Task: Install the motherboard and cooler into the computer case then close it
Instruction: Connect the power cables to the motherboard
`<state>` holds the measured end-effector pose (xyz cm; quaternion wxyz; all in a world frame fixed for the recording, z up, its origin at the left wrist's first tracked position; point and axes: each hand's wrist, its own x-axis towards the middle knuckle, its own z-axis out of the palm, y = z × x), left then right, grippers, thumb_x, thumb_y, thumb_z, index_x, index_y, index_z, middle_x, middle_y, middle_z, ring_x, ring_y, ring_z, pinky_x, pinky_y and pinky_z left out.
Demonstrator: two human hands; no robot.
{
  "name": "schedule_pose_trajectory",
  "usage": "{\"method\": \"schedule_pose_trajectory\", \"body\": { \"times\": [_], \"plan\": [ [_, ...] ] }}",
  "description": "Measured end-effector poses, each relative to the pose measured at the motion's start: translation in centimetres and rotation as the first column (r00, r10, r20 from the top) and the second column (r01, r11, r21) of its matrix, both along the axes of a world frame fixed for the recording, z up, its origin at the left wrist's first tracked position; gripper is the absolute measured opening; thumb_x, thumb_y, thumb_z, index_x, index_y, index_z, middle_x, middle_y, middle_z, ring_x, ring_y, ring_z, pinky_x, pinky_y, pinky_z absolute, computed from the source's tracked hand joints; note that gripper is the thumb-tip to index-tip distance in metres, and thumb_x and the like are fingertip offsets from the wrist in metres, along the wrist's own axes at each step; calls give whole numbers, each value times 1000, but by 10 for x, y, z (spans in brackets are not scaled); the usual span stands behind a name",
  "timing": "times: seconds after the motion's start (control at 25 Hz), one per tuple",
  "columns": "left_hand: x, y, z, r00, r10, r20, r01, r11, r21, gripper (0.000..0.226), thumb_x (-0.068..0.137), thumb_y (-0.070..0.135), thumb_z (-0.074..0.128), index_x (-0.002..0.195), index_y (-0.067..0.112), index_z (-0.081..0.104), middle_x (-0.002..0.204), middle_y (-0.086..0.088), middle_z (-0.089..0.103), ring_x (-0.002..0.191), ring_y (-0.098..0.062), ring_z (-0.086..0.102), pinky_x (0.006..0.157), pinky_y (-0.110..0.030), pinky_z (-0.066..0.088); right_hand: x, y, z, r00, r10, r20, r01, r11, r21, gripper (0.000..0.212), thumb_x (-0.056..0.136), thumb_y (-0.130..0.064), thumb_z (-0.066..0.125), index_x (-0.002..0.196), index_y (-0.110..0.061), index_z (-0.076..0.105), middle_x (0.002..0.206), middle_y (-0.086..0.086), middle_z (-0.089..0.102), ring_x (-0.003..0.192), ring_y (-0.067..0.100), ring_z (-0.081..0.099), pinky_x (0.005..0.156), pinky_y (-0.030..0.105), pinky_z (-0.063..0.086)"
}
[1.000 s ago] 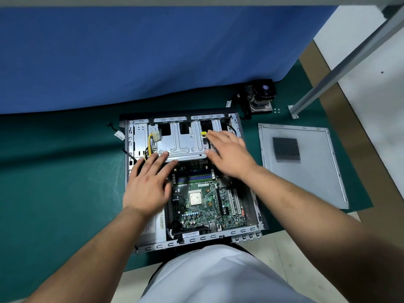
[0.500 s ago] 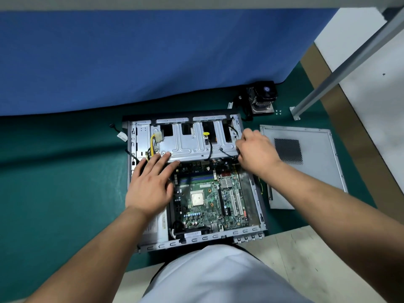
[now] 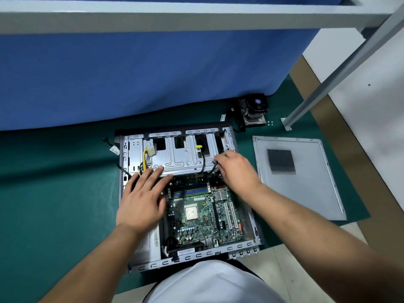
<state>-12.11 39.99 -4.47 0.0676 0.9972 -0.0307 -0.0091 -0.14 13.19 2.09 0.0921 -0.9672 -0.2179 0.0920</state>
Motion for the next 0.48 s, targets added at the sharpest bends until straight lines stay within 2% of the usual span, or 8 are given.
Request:
{"method": "schedule_pose_trajectory", "body": {
  "times": [0.04, 0.12, 0.2, 0.24, 0.36, 0.4, 0.48],
  "plan": [
    [0, 0, 0, 1000, -1, 2, 1, 1000, -3, 63, 90, 43, 42, 153, 44, 34, 164, 11, 34, 153, -17, 27, 126, -46, 15, -1, 6, -2, 992, -114, -48, 119, 987, 112, 30, 97, -8, 58, 124, -14, 69, 114, 7, 66, 100, 25, 66, 93, 40, 56],
    [1, -1, 3, 1000, -8, -9, 8, 1000, 3, 63, 90, 43, 42, 152, 44, 35, 164, 11, 34, 153, -17, 28, 126, -47, 16, 0, 12, -3, 928, -329, -172, 369, 875, 313, 22, 96, -19, 58, 112, -17, 73, 107, 2, 68, 89, 16, 67, 90, 33, 56],
    [2, 0, 3, 1000, -4, -21, 4, 1000, 4, 64, 90, 42, 43, 153, 44, 35, 164, 11, 34, 153, -17, 27, 126, -47, 16, 7, 15, -2, 829, -482, -284, 559, 730, 393, 9, 97, -21, 62, 100, -21, 71, 91, -7, 68, 78, 7, 64, 82, 31, 56],
    [1, -1, 2, 1000, 0, -18, 0, 1000, 2, 64, 90, 42, 43, 153, 44, 34, 164, 11, 34, 153, -17, 27, 126, -46, 16, 12, 16, -1, 766, -533, -359, 643, 646, 411, 9, 97, -20, 64, 104, -22, 68, 88, -8, 68, 77, 6, 64, 82, 32, 57],
    [0, -2, 3, 1000, 1, 5, -1, 1000, 13, 64, 90, 43, 42, 153, 44, 34, 164, 11, 34, 154, -16, 26, 126, -45, 14, 17, 18, 0, 588, -541, -602, 809, 419, 413, 35, 98, -15, 65, 131, -18, 56, 99, -3, 65, 79, 18, 71, 84, 41, 61],
    [1, -2, 4, 1000, 3, 2, -3, 1000, 0, 64, 89, 42, 42, 153, 44, 35, 163, 11, 35, 153, -16, 27, 126, -45, 14, 17, 17, 0, 560, -521, -644, 828, 384, 410, 35, 98, -13, 64, 132, -15, 57, 104, -1, 66, 77, 18, 71, 83, 41, 62],
    [1, -2, 4, 1000, 5, 2, -5, 1000, -19, 63, 89, 41, 41, 152, 43, 37, 163, 11, 36, 153, -17, 28, 126, -45, 15, 11, 14, -5, 563, -496, -661, 826, 367, 428, 24, 99, -9, 62, 123, -11, 64, 108, 4, 68, 77, 15, 70, 80, 38, 63]
  ]
}}
